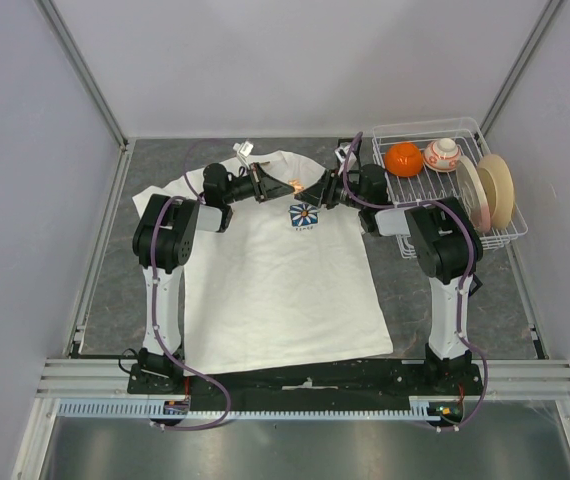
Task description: Remove the brooch from the garment
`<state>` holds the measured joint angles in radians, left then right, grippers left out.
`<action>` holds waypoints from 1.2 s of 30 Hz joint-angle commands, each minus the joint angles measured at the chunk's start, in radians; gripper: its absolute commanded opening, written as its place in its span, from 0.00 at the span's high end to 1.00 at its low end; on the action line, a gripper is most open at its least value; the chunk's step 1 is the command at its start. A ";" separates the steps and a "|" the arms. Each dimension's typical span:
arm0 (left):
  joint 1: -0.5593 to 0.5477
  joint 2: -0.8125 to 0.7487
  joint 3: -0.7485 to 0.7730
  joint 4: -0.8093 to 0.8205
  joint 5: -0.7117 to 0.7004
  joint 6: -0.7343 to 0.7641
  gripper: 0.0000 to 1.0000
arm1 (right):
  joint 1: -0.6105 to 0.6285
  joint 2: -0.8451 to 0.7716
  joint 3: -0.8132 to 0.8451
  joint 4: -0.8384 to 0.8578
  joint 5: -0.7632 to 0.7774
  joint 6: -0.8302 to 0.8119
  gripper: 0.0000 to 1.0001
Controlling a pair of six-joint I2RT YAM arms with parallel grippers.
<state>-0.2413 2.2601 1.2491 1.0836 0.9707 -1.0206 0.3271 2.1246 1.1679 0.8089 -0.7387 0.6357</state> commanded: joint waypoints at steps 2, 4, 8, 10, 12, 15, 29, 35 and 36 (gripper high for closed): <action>0.004 -0.010 0.016 0.070 0.019 -0.019 0.98 | -0.003 -0.009 0.013 0.076 -0.008 0.010 0.43; 0.004 -0.010 0.018 0.061 0.022 -0.012 0.98 | -0.003 -0.017 0.004 0.084 0.001 0.010 0.40; 0.000 -0.001 0.032 0.047 0.028 -0.010 0.98 | -0.013 -0.026 -0.010 0.104 0.022 0.018 0.39; -0.003 0.003 0.033 0.048 0.031 -0.013 0.98 | -0.017 -0.023 -0.007 0.119 0.021 0.033 0.39; -0.004 0.003 0.035 0.048 0.029 -0.013 0.98 | -0.019 -0.020 -0.005 0.118 0.022 0.039 0.43; -0.007 0.003 0.038 0.045 0.033 -0.013 0.98 | -0.025 -0.011 0.006 0.133 0.015 0.059 0.50; -0.016 0.001 0.044 0.039 0.042 -0.003 0.98 | -0.025 0.006 0.016 0.139 -0.001 0.076 0.54; -0.019 -0.016 0.035 0.022 0.039 0.028 0.98 | -0.023 0.014 0.021 0.125 0.007 0.076 0.62; -0.021 -0.017 0.036 0.018 0.039 0.031 0.98 | -0.025 0.015 0.024 0.121 0.007 0.078 0.63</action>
<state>-0.2543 2.2642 1.2617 1.0832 0.9855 -1.0237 0.3054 2.1246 1.1660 0.9035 -0.7330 0.7136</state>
